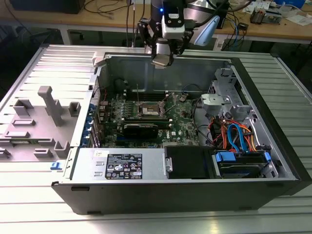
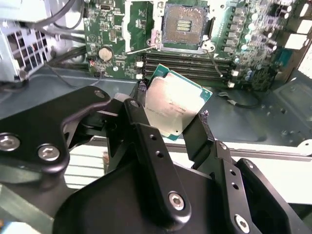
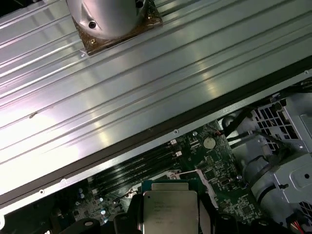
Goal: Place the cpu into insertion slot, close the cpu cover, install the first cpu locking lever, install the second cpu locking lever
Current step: 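Place the cpu into insertion slot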
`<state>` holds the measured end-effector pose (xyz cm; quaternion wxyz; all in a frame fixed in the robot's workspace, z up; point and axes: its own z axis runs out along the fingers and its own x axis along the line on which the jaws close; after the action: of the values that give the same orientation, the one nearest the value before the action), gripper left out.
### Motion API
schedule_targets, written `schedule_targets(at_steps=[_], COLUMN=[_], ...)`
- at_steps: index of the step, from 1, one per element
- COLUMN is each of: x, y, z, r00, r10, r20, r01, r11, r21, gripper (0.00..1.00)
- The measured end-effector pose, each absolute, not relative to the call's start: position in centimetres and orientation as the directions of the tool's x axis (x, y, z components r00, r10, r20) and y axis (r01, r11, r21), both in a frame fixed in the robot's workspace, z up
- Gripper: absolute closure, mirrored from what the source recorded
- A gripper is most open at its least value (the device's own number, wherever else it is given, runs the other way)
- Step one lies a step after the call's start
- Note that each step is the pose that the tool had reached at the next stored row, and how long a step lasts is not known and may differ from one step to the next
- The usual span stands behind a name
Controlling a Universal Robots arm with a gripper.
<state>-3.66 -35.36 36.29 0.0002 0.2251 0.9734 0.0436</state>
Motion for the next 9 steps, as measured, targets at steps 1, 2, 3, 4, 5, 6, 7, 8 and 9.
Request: schedule_targets(at_steps=[1,2,3,4,5,6,7,8,9], x=[-3.66,-3.66,-3.66,-3.66,-3.66,-3.66,-3.66,-3.66,-3.67], y=[-35.36,-35.36,-35.36,-35.36,-35.36,-35.36,-35.36,-35.36,-35.36], z=[36.24,36.20,36.16,36.12,36.08,36.07,36.07,36.06,36.06], r00=[-0.889,-0.881,-0.872,-0.865,-0.852,-0.846,-0.845,-0.844,-0.844], r10=[0.457,0.472,0.489,0.501,0.524,0.533,0.535,0.535,0.536], r20=[0.019,0.019,0.019,0.020,0.020,0.020,0.020,0.020,0.020], r01=[0.457,0.472,0.489,0.501,0.524,0.533,0.535,0.535,0.535], r11=[0.885,0.877,0.868,0.861,0.848,0.842,0.841,0.841,0.841], r21=[0.085,0.085,0.085,0.085,0.084,0.084,0.084,0.085,0.085], gripper=[0.45,0.45,0.45,0.45,0.45,0.45,0.45,0.45,0.45])
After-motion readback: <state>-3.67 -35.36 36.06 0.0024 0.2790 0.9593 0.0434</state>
